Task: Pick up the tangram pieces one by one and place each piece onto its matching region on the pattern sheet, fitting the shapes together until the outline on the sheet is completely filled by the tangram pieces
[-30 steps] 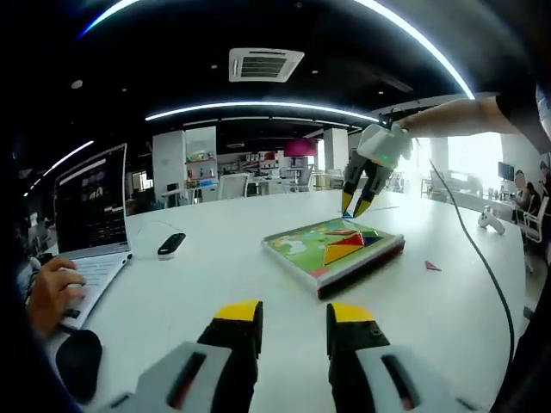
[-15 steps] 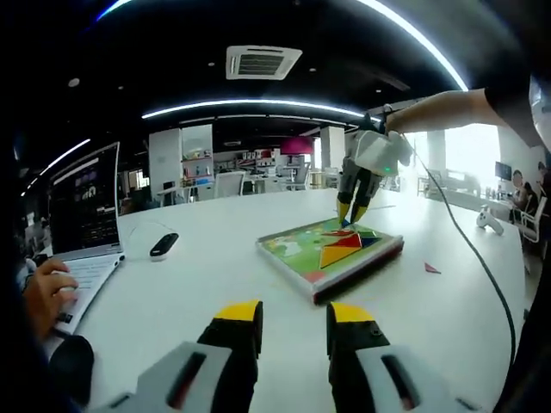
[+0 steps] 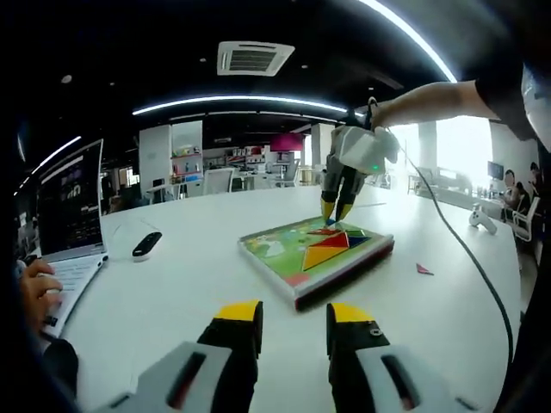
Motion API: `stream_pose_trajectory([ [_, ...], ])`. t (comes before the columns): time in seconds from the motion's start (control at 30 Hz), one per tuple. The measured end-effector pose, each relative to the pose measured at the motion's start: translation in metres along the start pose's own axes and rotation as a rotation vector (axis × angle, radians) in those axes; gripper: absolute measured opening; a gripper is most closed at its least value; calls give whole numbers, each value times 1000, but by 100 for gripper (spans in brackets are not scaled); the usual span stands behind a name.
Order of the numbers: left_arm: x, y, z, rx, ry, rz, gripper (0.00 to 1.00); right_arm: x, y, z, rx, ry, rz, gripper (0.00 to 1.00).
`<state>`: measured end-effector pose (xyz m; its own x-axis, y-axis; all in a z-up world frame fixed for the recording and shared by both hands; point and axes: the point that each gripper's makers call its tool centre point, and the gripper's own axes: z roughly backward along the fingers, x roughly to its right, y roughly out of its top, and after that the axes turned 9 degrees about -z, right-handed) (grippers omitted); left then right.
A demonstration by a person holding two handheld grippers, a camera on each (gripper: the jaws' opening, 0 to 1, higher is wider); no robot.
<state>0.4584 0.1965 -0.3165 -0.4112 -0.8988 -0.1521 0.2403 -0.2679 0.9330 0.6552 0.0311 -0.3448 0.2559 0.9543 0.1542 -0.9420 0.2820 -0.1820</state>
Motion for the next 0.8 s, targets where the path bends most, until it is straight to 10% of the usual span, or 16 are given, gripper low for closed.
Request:
stream_pose_trajectory([
  [0.8, 8, -1, 5, -18, -29, -8, 31, -4, 2, -3, -1, 71, -62, 16],
])
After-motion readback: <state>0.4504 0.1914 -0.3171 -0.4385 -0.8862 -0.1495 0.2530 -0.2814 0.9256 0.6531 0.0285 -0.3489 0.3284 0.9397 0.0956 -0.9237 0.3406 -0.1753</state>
